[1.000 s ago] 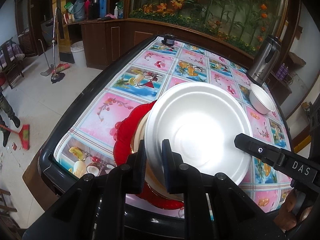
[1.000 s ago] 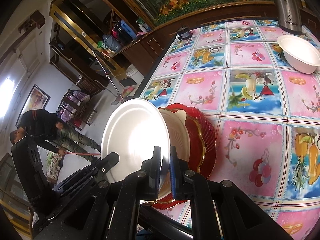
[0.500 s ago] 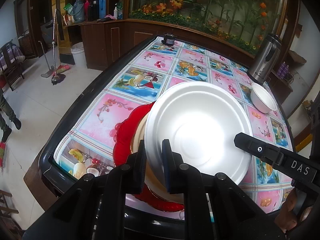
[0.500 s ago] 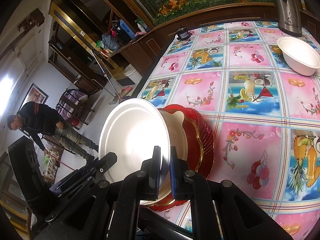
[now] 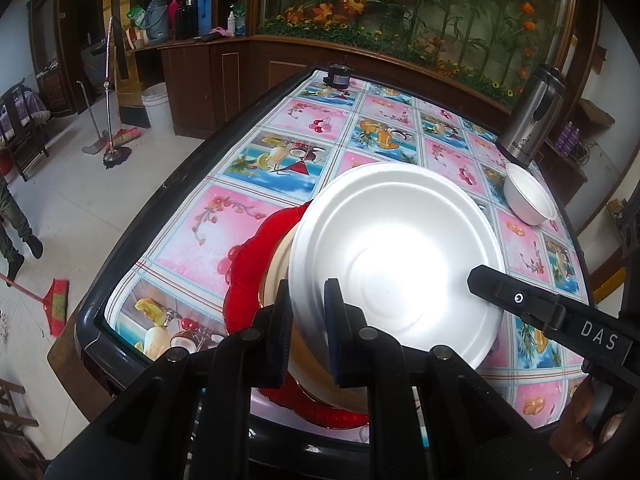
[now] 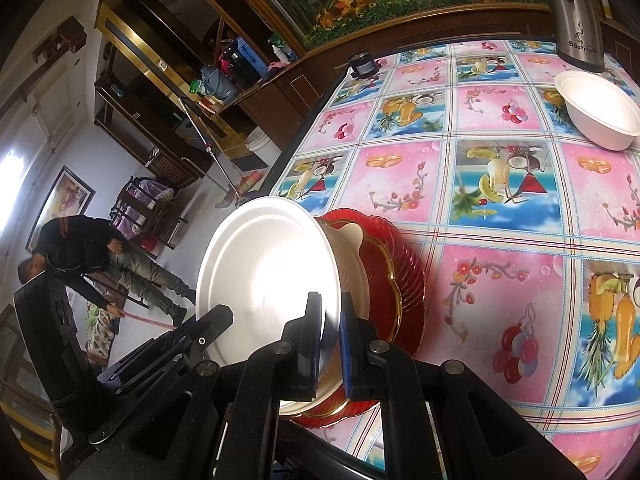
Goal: Organize plates and bowls
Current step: 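Lower the white foam plate onto the red and beige stack with both grippers, then open both grippers to release the white foam plate on the stack, then move both grippers to the second white foam plate beside the thermos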
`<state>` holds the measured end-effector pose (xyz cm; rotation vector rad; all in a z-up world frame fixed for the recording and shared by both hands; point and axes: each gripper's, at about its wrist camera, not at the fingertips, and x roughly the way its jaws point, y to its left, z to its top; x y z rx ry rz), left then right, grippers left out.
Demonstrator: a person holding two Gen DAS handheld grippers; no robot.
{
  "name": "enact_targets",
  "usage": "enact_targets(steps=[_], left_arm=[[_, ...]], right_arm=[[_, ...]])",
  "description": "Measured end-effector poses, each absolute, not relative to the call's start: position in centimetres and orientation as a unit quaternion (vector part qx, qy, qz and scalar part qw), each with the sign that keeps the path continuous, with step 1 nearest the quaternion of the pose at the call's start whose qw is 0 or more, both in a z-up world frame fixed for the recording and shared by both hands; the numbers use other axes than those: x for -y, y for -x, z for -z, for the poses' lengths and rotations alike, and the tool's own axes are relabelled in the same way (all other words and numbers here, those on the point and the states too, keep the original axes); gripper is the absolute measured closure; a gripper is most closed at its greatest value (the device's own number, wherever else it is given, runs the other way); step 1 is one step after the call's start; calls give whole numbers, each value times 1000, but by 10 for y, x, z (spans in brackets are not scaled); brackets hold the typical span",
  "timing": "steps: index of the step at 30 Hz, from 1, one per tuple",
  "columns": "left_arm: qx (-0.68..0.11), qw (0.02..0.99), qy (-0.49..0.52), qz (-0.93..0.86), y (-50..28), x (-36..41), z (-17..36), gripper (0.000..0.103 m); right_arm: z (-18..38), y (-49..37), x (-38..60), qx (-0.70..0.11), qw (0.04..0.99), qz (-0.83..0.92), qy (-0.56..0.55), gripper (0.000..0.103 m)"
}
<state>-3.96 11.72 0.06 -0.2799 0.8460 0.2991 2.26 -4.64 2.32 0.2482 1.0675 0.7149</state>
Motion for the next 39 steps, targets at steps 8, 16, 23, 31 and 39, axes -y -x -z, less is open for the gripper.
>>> enact_targets(steps=[8,16,23,31,39], left_arm=[[-410,889,144,-144,36,-119,0,87],[-377,897,174,-152,45,-130,-19,42],[-333,922,154,-121,19,-101,-64,25],[-401,907,130,12,-79,0,-74,25],[-470,866,170,-12,-180,75,-26,26]], right_arm=[[-20,-25,45,-503,789,-332,-118,91],[-24,-27,50,-498,790,-332,-132,84],[-44,-40,99,-454,809,-318,-195,50],[-43,-85,207,-443,823,-229,-272,41],[-28,-145,298,-453,821,-152,-313,41]])
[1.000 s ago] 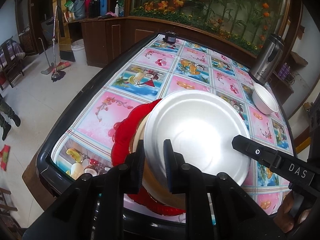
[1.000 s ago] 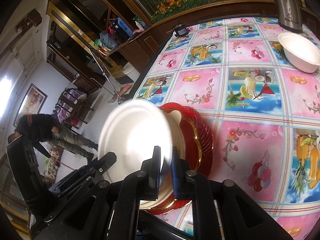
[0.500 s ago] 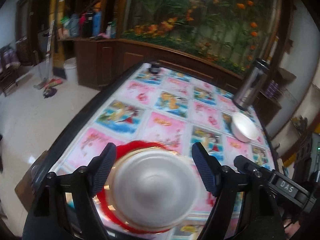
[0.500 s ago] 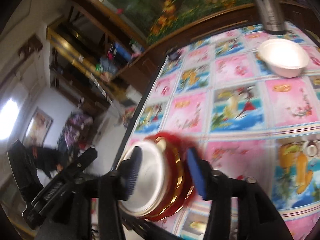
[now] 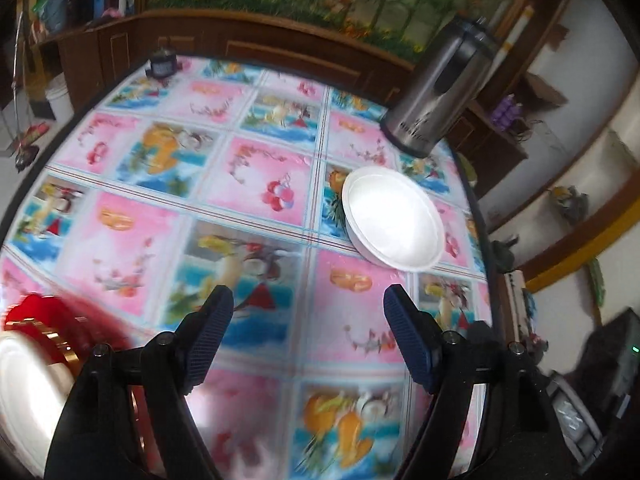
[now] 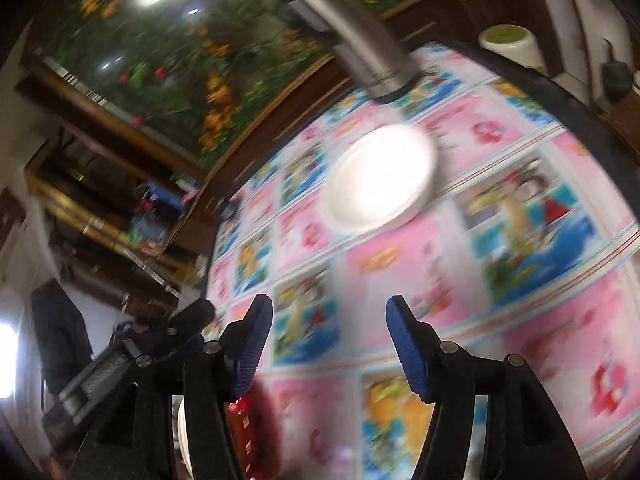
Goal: Organize plates and bowls
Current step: 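Move both grippers to the second white foam plate beside the thermos, then grasp the second white foam plate by its rim with both grippers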
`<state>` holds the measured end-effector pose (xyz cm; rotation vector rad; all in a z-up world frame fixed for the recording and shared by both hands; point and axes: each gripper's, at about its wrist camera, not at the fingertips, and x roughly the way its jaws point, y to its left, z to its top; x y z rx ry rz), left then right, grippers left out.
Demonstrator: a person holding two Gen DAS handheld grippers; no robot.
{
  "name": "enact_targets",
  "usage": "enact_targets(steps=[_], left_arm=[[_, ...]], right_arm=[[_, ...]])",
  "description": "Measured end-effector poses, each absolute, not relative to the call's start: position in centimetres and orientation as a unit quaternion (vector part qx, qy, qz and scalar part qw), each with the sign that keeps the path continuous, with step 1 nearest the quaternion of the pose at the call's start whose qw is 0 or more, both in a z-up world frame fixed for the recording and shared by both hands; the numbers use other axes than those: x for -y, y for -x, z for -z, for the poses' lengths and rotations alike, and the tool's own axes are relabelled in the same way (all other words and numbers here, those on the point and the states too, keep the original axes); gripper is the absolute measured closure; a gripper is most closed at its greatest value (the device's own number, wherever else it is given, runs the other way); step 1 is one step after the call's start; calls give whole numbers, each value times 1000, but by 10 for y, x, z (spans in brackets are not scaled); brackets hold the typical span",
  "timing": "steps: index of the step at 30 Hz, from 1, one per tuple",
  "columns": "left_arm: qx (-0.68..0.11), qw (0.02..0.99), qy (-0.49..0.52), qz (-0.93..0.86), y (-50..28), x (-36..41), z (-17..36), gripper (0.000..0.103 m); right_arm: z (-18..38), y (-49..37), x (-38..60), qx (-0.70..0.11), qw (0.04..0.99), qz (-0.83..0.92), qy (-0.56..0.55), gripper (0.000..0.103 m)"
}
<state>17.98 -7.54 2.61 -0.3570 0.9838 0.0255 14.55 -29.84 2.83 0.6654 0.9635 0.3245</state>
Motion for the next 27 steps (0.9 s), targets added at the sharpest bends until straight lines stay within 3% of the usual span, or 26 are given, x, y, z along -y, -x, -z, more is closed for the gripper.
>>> enact_targets(steps=[13,25,27], left_arm=[[-496,853,148,-62,-276,121,20,26],[-512,844,138,-80,-304,131,54,26],[-511,845,134,-81,-305,132,56,44]], right_arm=[[14,-249,341,-488,801,-112,-328,43],[42,-285,338,-510,797,-87,-312,57],[47,-286,337,-514,796,-83,-310,62]])
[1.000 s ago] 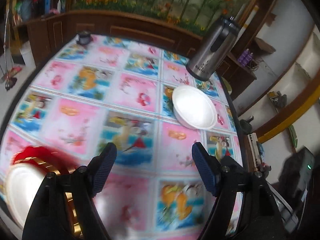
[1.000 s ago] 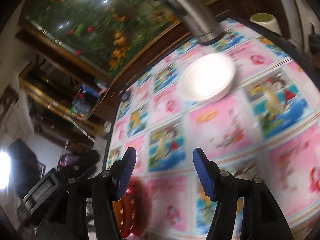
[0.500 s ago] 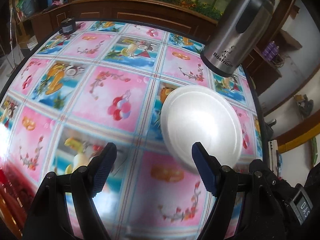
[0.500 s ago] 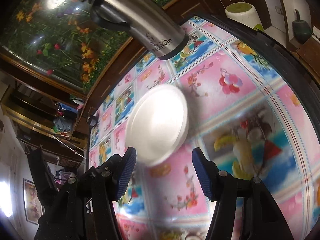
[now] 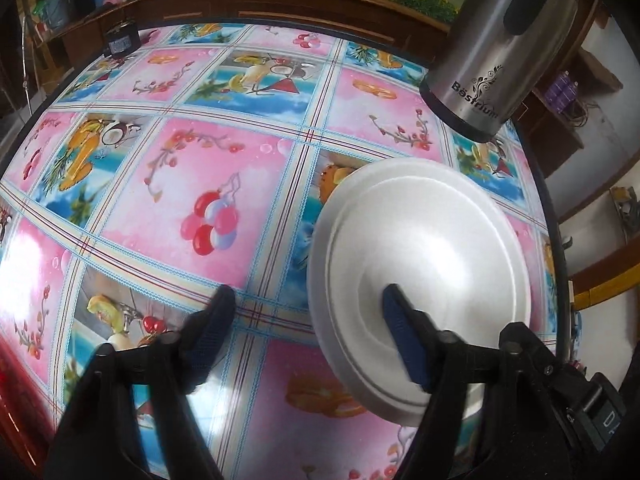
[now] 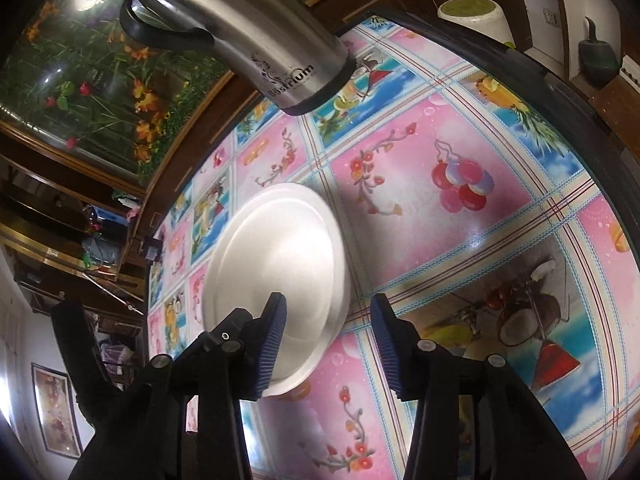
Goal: Organize plates and bowls
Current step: 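Grasp the second white foam plate by its rim with both grippers, then lift the second white foam plate and carry it toward the stack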
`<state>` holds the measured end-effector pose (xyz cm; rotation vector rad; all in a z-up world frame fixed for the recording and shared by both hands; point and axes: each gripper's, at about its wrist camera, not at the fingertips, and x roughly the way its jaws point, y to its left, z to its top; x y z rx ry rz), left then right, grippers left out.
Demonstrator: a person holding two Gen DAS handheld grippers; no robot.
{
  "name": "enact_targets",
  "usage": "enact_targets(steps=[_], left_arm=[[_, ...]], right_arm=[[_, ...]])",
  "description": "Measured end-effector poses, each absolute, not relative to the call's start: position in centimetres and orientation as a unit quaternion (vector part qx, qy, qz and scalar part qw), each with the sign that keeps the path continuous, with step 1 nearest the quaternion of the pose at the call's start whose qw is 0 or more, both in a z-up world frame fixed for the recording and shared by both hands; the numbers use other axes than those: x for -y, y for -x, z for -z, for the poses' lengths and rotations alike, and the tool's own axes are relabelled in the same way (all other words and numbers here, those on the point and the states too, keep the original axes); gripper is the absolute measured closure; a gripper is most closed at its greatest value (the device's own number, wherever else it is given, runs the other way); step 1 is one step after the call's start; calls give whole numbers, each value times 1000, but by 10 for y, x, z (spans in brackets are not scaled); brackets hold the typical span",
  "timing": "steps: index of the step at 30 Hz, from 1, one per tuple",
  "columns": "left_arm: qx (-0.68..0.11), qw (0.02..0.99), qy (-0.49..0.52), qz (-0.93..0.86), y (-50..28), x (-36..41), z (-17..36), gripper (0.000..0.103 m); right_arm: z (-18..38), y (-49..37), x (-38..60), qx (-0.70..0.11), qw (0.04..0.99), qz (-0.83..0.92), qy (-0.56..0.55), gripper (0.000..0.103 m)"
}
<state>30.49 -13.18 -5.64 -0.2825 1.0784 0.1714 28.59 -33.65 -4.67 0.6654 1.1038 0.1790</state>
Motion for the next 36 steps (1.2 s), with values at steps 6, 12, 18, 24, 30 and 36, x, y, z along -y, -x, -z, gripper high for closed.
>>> enact_targets(steps=[6,12,18,24,30,36], left_arm=[[-526,842,101,-68,-306,139,61,89],[-522,845,100,-57,-288,136,49,91],[-520,846,112,-43,-257,130,39,91],[-520,845,118,-36,-217,116,34,91],[-507,851,131,-45,-169,89,24,91],[-495,854,152,-51,-139,62,15,90]], right_arm=[[50,-287,330,-524,798,-85,-287,95],[44,-269,329,-519,802,-87,-282,95],[27,-237,326,-505,813,-92,-275,95],[14,-196,319,-498,819,-105,-267,95],[2,-154,300,-486,824,-132,-260,95],[-17,-127,269,-475,834,-158,-233,95]])
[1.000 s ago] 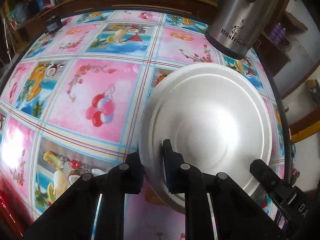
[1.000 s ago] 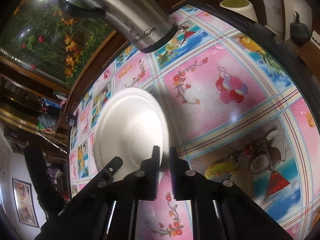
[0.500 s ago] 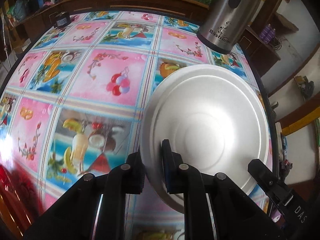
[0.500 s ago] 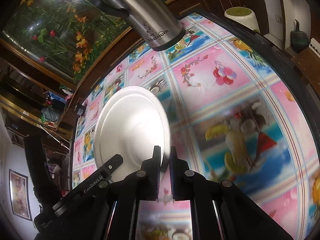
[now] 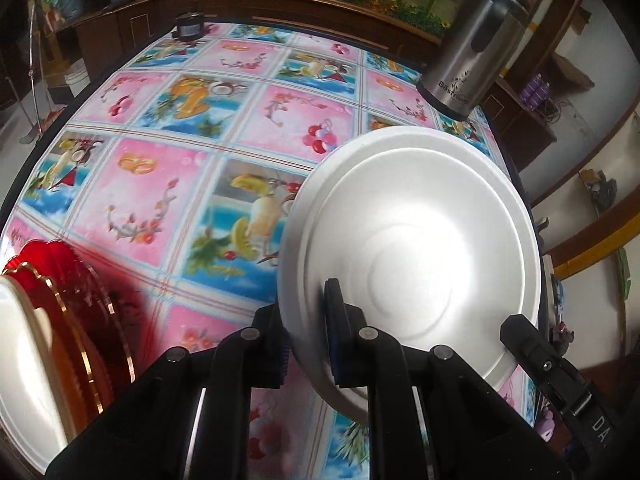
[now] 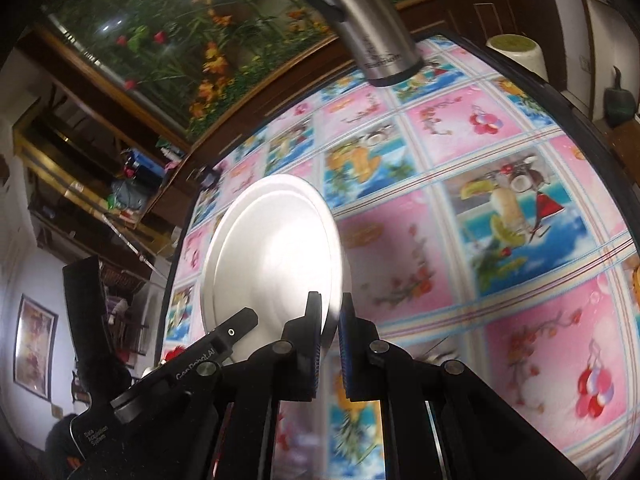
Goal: Organize plates and bowls
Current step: 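Lift the second white foam plate and carry it toward the stack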
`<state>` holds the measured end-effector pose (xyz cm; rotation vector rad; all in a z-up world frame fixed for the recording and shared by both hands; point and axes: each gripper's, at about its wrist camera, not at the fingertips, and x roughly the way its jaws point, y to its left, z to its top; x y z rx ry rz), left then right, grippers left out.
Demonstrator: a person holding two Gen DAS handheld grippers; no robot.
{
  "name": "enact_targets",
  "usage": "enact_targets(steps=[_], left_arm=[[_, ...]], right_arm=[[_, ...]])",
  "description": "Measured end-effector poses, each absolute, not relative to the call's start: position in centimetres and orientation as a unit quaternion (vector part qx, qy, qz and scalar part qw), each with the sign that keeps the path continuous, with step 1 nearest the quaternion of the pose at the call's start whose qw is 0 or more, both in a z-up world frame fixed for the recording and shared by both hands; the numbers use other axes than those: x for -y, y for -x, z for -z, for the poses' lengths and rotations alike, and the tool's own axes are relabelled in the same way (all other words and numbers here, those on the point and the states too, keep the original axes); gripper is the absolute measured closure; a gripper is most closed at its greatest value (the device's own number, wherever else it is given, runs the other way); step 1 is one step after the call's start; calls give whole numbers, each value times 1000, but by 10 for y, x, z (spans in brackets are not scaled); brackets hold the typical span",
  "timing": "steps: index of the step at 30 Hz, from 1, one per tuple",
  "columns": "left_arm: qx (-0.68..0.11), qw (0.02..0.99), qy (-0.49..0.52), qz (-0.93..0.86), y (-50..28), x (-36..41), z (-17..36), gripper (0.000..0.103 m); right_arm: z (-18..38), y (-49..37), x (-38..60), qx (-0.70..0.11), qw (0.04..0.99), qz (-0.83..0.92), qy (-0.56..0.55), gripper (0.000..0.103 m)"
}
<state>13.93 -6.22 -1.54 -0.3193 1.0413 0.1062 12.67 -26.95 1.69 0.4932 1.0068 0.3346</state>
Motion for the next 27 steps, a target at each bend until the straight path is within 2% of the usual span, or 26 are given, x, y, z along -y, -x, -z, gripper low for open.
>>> enact_targets(steps=[27], left_arm=[[-479,857,187,-43,-81,7,8,90]], right_arm=[[-39,-73,209,-473,843,-183,-179,94]])
